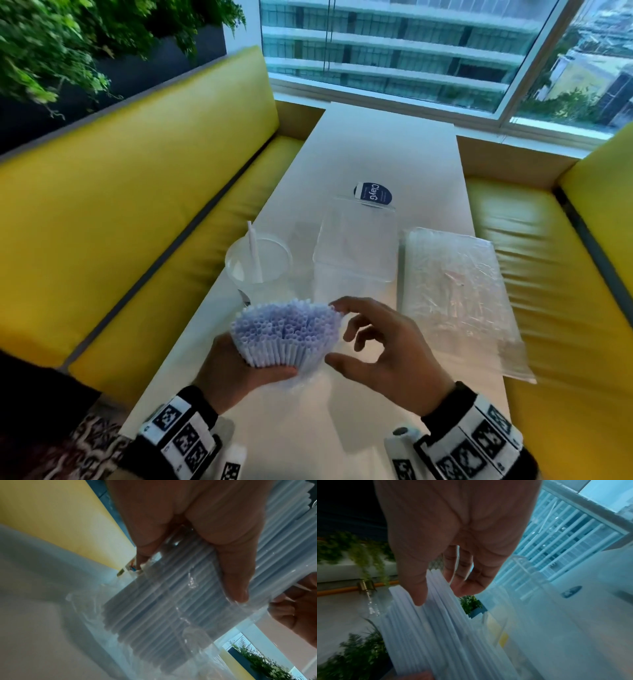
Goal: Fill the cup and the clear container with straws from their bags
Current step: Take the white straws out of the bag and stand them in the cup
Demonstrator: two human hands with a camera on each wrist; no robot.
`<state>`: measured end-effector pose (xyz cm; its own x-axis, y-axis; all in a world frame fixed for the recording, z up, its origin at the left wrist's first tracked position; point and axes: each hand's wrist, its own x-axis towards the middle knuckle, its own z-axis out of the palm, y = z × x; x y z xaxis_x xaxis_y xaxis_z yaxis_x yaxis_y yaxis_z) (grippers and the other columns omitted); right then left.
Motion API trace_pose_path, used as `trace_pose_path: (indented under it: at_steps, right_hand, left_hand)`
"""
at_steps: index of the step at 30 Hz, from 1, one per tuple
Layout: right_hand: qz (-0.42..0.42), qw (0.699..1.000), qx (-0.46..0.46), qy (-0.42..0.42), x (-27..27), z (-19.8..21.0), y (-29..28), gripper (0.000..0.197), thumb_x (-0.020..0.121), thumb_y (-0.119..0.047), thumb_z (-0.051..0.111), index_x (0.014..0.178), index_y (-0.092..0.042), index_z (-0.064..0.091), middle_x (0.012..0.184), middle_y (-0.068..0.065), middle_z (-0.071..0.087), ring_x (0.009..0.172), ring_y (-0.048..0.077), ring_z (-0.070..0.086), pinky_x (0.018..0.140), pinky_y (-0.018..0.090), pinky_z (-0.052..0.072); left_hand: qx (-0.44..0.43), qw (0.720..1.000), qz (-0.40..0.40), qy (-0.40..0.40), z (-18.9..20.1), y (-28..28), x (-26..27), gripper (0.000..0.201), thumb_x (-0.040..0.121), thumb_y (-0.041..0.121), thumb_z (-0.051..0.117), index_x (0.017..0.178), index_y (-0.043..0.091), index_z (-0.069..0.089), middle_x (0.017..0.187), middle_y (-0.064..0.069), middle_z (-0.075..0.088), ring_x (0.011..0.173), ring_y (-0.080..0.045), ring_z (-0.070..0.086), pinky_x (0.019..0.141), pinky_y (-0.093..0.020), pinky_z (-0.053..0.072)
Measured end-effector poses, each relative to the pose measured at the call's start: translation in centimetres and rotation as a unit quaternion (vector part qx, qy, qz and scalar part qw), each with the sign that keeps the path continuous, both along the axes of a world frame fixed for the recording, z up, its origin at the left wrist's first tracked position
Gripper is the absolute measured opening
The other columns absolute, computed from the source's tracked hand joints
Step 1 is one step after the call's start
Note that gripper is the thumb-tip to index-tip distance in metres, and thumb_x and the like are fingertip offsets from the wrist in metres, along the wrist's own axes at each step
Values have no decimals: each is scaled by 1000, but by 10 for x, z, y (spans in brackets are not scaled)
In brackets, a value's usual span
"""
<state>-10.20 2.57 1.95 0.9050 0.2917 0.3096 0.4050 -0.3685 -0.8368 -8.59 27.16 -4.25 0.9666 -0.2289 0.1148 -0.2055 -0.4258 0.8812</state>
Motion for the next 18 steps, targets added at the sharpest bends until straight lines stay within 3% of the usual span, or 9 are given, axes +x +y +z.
trace_pose_path:
  at_steps: [1, 3, 7, 10, 13, 18]
  right_hand:
    - [5, 1000, -11, -4, 5, 3, 7, 52, 71, -23, 86, 118, -27, 63, 106, -18, 65, 75, 14, 64, 68, 22, 54]
    - [6, 999, -33, -3, 13, 4, 19, 49, 71, -24, 87, 114, -26, 64, 93, -25, 64, 69, 11, 64, 69, 22, 55]
    - [5, 999, -51, 10, 25, 1, 45, 48, 70, -23, 87, 112, -25, 64, 75, -17, 66, 64, 11, 67, 70, 31, 59]
    - [-7, 998, -57, 13, 30, -1, 64, 44, 69, -19, 85, 107, -24, 64, 70, -15, 67, 63, 7, 69, 71, 28, 58]
    - [-21, 998, -59, -16, 35, -2, 81, 32, 67, -15, 79, 95, -21, 66, 65, -12, 64, 59, 8, 66, 68, 30, 58]
    - [-30, 998, -36, -31, 39, 0, 101, 20, 67, -10, 77, 82, -19, 68, 63, -6, 63, 52, 11, 60, 59, 32, 56]
  left_hand:
    - [-4, 1000, 3, -3, 3, 7, 1, 68, 45, 76, 76, 108, 57, 61, 99, 48, 61, 99, 26, 54, 85, 8, 34]
    - [8, 1000, 0, 0, 8, 16, 3, 74, 46, 77, 75, 114, 57, 54, 106, 54, 54, 101, 27, 52, 86, 8, 33]
    - [21, 999, 21, 21, 3, 44, 11, 63, 46, 60, 79, 101, 73, 52, 99, 58, 52, 95, 29, 53, 79, 9, 36]
    - [21, 999, 28, 30, -6, 63, 17, 54, 46, 47, 92, 90, 53, 62, 91, 60, 51, 89, 32, 52, 75, 9, 37]
    - [2, 998, 36, 50, -14, 78, 23, 59, 53, 21, 95, 97, 37, 59, 88, 56, 55, 87, 29, 56, 72, 7, 39]
    - [-38, 995, 24, 89, -24, 93, 30, 59, 53, 22, 95, 98, 36, 60, 92, 49, 61, 89, 22, 60, 71, 4, 42]
